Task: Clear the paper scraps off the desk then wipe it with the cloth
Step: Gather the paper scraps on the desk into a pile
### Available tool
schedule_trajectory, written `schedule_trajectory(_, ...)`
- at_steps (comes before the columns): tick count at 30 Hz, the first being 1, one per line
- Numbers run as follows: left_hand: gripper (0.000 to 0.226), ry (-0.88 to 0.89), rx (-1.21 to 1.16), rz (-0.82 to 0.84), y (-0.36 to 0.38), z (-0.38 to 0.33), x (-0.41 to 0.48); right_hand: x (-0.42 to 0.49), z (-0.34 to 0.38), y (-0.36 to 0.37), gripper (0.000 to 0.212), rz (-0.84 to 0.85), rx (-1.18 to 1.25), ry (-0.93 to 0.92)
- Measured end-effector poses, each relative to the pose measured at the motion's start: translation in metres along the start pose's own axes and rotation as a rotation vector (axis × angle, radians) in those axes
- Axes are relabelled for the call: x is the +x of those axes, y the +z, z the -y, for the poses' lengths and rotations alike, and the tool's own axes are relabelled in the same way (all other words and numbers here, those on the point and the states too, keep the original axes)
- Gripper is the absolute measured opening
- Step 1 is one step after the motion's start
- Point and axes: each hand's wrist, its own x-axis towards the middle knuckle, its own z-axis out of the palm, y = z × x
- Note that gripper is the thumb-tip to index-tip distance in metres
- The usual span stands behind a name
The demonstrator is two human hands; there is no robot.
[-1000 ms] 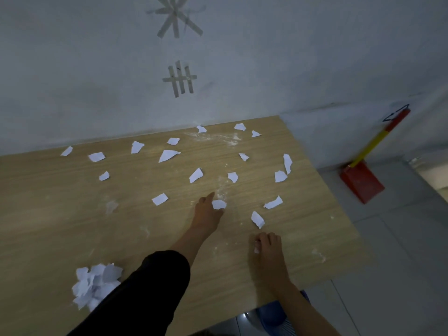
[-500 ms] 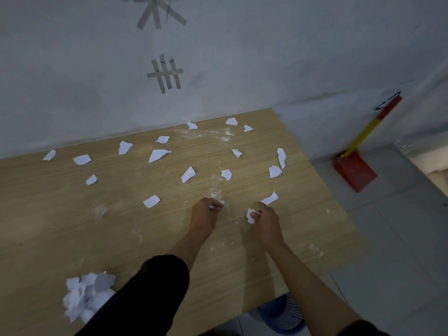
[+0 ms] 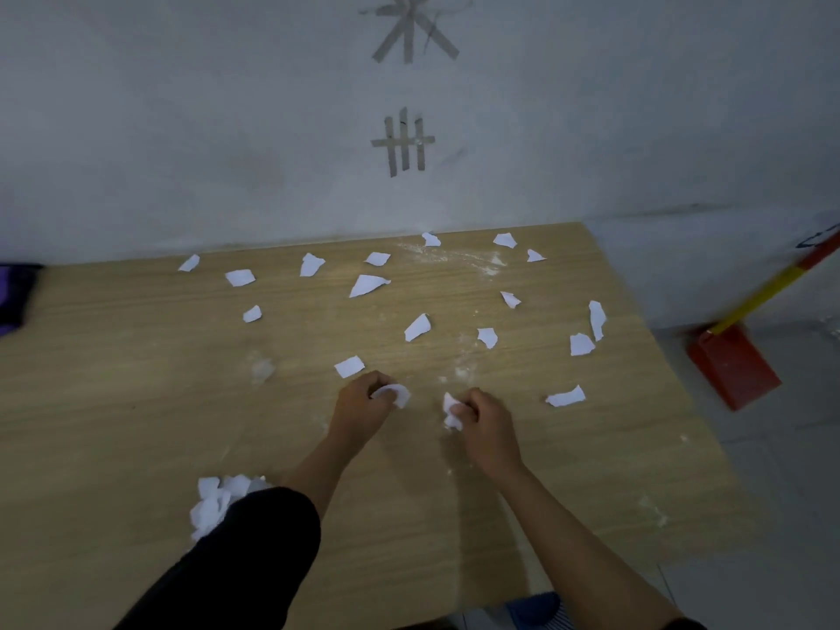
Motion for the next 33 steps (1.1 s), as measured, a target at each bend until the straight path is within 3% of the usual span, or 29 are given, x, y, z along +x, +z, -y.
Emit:
schedule_trajectory(4, 0.008, -0.085, 0.112, 0.120, -0.058, 0.033, -0.009, -0.018, 0.040, 0.047, 0.002, 0.194, 0.089, -0.007)
schedule_trajectory(6, 0.018, -0.075, 0.190, 0.128, -0.084, 0.047, -0.020, -0.028, 0.055, 0.069, 0.007, 0.244, 0.095, -0.042)
schedule_trajectory(9, 0.011, -0.094, 0.174, 0.044, -0.112, 0.063, -0.035, -0.041, 0.073, 0.098, 0.014, 0.320, 0.116, -0.088)
schedule_trajectory(15, 0.020, -0.124, 0.017, -0.141, -0.146, 0.079, -0.066, -0.061, 0.105, 0.143, 0.019, 0.401, 0.116, -0.144)
schedule_trajectory(18, 0.019, -0.141, 0.083, -0.146, -0.153, 0.099, -0.078, -0.066, 0.118, 0.157, 0.020, 0.436, 0.111, -0.189)
schedule_trajectory(20, 0.020, -0.140, 0.170, -0.142, -0.154, 0.109, -0.084, -0.066, 0.117, 0.167, 0.020, 0.435, 0.051, -0.242)
schedule_trajectory(24, 0.049, -0.074, 0.288, -0.253, -0.147, 0.120, -0.079, -0.056, 0.102, 0.171, 0.034, 0.364, -0.086, -0.294)
schedule_trajectory(26, 0.036, -0.078, 0.351, -0.267, -0.141, 0.116, -0.069, -0.044, 0.095, 0.160, 0.039, 0.276, -0.125, -0.297)
schedule_trajectory(28, 0.025, -0.082, 0.328, -0.285, -0.131, 0.105, -0.054, -0.023, 0.089, 0.144, 0.026, 0.190, -0.182, -0.268)
schedule_trajectory(31, 0.031, 0.006, 0.282, -0.283, -0.107, 0.080, -0.029, 0.016, 0.080, 0.119, 0.040, 0.057, -0.280, -0.245)
schedule_trajectory(33, 0.032, 0.074, 0.306, -0.217, -0.091, 0.062, -0.011, 0.042, 0.079, 0.101, 0.034, 0.012, -0.355, -0.214)
